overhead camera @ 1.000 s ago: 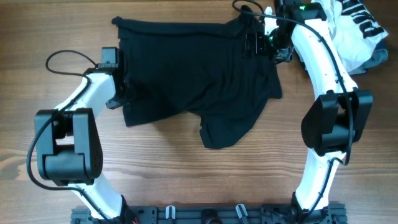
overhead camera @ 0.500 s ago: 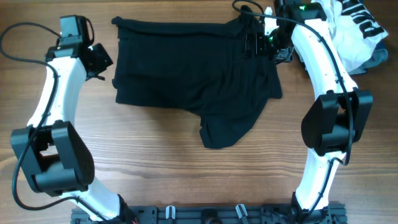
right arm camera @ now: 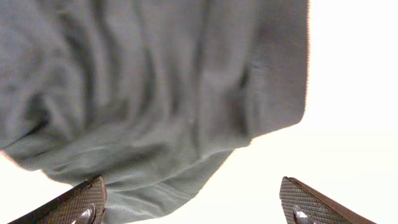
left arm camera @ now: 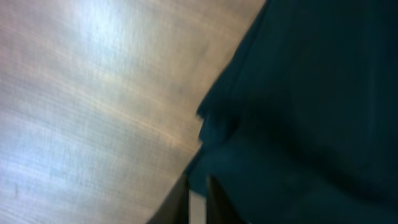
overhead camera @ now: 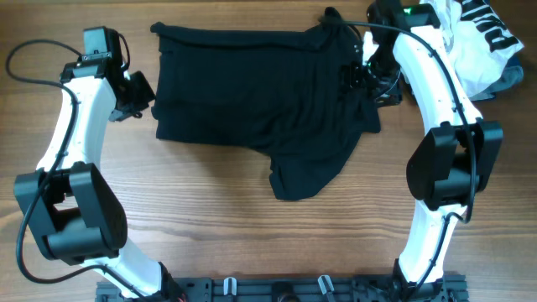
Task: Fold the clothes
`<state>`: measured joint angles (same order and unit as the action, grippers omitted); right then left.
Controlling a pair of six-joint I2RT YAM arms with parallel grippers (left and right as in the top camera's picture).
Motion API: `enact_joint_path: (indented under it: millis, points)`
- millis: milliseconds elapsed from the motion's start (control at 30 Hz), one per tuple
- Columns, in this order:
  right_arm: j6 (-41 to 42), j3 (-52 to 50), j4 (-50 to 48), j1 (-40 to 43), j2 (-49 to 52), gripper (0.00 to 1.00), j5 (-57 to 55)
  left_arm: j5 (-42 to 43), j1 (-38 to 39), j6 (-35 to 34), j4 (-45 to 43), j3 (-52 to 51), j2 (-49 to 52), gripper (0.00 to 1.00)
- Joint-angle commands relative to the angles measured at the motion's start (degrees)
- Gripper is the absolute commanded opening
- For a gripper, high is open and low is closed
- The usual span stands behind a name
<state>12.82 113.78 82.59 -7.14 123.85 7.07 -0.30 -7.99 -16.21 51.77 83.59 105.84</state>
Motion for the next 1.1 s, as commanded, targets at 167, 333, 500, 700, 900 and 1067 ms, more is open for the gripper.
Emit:
enact_joint_path:
  millis: [167, 333, 500, 700, 900, 1067]
  points:
    - [2.6, -13.6, -9.3, 1.7, 0.4, 0.89, -1.5, 1.4, -0.1, 1.0, 4.6, -2.8, -0.6, 0.18]
    - [2.2, -15.9, -9.3, 1.7, 0.4, 0.87, -1.0, 3.0, 0.0, 1.0, 4.2, -6.0, -0.6, 0.17]
    - [0.7, -15.9, -6.9, -0.1, 0.0, 0.87, 2.1, 5.0, 1.1, 1.0, 3.7, -10.0, -0.5, 0.16]
    - [0.4, -16.0, -4.5, -3.5, -2.5, 0.86, 2.7, 5.0, 2.0, 1.0, 0.2, -12.7, -0.5, 0.17]
    - [0.5, -16.0, -3.9, -6.1, -6.5, 0.87, 4.7, 5.0, 2.2, 1.0, -6.5, -16.5, -0.5, 0.18]
    - [-0.5, -16.0, -2.9, -6.3, -7.4, 0.88, 4.8, 5.0, 2.3, 2.5, -13.1, -20.9, -0.5, 0.31]
